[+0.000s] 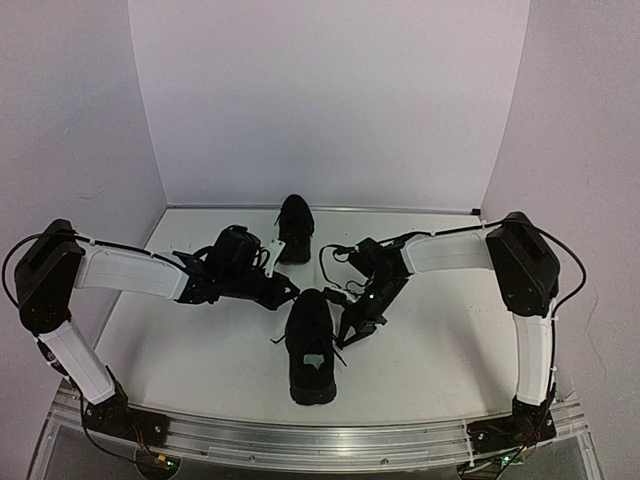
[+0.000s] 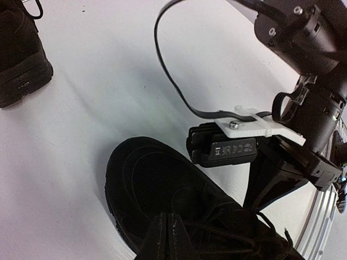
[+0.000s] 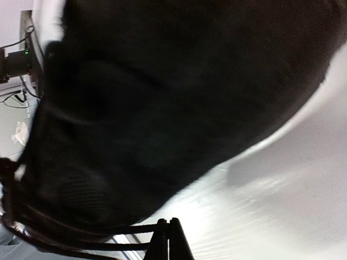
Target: Tie the shoes
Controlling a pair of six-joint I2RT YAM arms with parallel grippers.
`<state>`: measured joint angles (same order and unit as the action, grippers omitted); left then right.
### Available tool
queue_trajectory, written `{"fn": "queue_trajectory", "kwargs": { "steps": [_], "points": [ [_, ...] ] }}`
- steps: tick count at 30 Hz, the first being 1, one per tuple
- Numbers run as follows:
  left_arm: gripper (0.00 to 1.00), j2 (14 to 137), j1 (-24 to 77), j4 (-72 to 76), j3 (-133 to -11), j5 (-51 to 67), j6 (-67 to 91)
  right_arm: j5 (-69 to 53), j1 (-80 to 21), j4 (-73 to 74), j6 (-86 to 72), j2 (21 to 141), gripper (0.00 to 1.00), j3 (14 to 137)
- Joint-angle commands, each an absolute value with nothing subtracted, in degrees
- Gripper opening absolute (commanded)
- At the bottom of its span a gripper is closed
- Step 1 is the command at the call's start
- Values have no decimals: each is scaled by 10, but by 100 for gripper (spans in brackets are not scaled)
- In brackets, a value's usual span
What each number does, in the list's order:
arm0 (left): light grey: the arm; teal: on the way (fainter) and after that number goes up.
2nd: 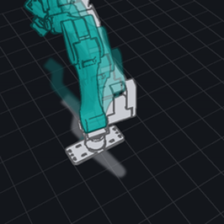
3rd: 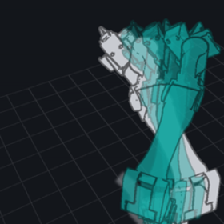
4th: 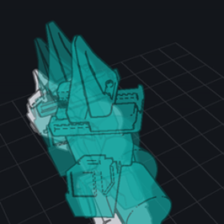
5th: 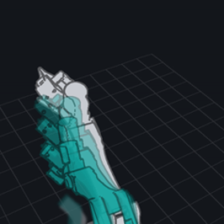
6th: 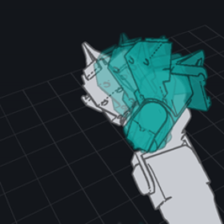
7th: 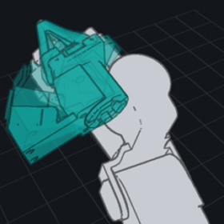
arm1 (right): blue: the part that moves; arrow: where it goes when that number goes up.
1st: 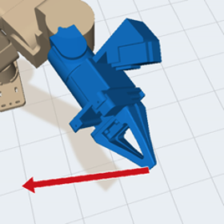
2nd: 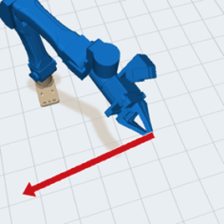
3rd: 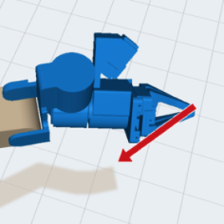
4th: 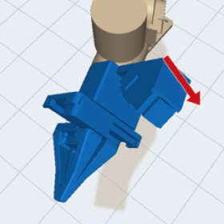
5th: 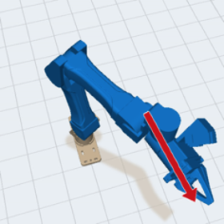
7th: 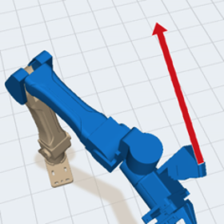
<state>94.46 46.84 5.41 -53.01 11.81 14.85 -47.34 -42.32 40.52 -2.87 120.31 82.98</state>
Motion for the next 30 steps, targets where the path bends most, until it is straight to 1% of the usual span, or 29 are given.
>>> {"fn": "queue_trajectory", "kwargs": {
  "steps": [1, 7, 21, 30],
  "points": [
    [0, 905, 456, 53, -526, 90, 144, -396, -423, 417, -34, 1188, 0, 801],
    [0, 894, 453, 52, -520, 82, 144, -382, -422, 421, -35, 1179, 0, 791],
    [0, 907, 453, 42, -535, 109, 132, -416, -403, 418, -37, 1160, 0, 813],
    [0, 912, 442, 21, -544, 94, 142, -386, -388, 414, -43, 1151, 0, 784]
  ]
}}
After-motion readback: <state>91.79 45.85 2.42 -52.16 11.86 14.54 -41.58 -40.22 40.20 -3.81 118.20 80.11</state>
